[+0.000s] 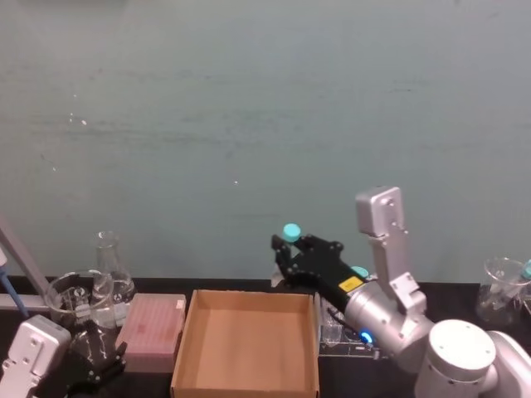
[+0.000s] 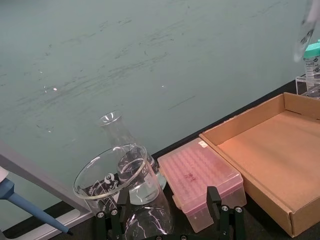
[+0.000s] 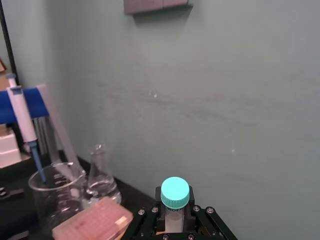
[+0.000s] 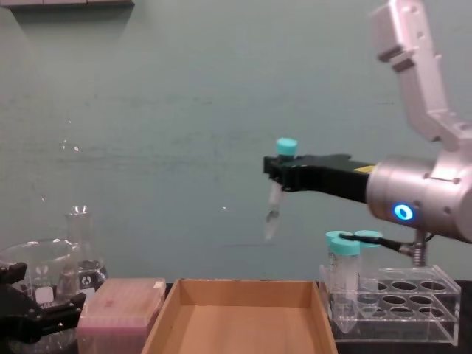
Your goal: Use the right hand to move the test tube from the test tube rack into the box.
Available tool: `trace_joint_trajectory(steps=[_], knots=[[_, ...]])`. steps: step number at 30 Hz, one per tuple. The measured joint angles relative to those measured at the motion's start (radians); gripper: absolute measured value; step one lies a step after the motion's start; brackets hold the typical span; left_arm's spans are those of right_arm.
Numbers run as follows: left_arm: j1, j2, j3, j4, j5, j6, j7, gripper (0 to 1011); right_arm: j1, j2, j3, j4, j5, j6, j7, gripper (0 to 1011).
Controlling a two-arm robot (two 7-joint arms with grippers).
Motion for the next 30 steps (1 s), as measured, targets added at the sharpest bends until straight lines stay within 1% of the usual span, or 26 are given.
trace_joint_trajectory(steps=[1, 11, 13, 14, 16, 19, 20, 22, 23, 24, 25, 27, 29, 30], knots=[[0.0, 0.0, 0.0, 0.0, 0.0, 0.0, 0.0, 1000, 0.005, -0.005, -0.005, 0.006, 0.002, 0.012, 0.002, 212], [0.0, 0.0, 0.0, 0.0, 0.0, 0.0, 0.0, 1000, 0.0, 0.0, 0.001, 0.0, 0.001, 0.0, 0.001, 213], [0.0, 0.0, 0.0, 0.0, 0.0, 0.0, 0.0, 1000, -0.001, 0.001, 0.001, -0.001, 0.0, -0.001, 0.001, 243], [0.0, 0.0, 0.0, 0.0, 0.0, 0.0, 0.0, 1000, -0.002, 0.001, 0.002, -0.001, 0.0, -0.003, 0.001, 299], [0.0, 0.0, 0.0, 0.0, 0.0, 0.0, 0.0, 1000, -0.002, 0.002, 0.002, -0.002, 0.0, -0.003, 0.001, 338], [0.0, 0.0, 0.0, 0.0, 0.0, 0.0, 0.0, 1000, -0.003, 0.002, 0.003, -0.003, -0.001, -0.005, 0.001, 452], [0.0, 0.0, 0.0, 0.0, 0.0, 0.0, 0.0, 1000, -0.003, 0.002, 0.003, -0.003, -0.001, -0.005, 0.001, 452], [0.0, 0.0, 0.0, 0.0, 0.0, 0.0, 0.0, 1000, -0.004, 0.003, 0.004, -0.003, -0.001, -0.006, 0.001, 531], [0.0, 0.0, 0.0, 0.0, 0.0, 0.0, 0.0, 1000, -0.004, 0.003, 0.004, -0.004, -0.001, -0.007, 0.001, 548], [0.0, 0.0, 0.0, 0.0, 0.0, 0.0, 0.0, 1000, -0.004, 0.003, 0.004, -0.004, -0.001, -0.008, 0.001, 592], [0.0, 0.0, 0.0, 0.0, 0.0, 0.0, 0.0, 1000, -0.004, 0.003, 0.004, -0.004, -0.001, -0.008, 0.001, 606], [0.0, 0.0, 0.0, 0.0, 0.0, 0.0, 0.0, 1000, -0.005, 0.003, 0.004, -0.005, -0.002, -0.009, 0.001, 692], [0.0, 0.0, 0.0, 0.0, 0.0, 0.0, 0.0, 1000, -0.005, 0.003, 0.005, -0.005, -0.002, -0.009, 0.001, 731], [0.0, 0.0, 0.0, 0.0, 0.0, 0.0, 0.0, 1000, -0.005, 0.003, 0.005, -0.005, -0.002, -0.009, 0.001, 787]])
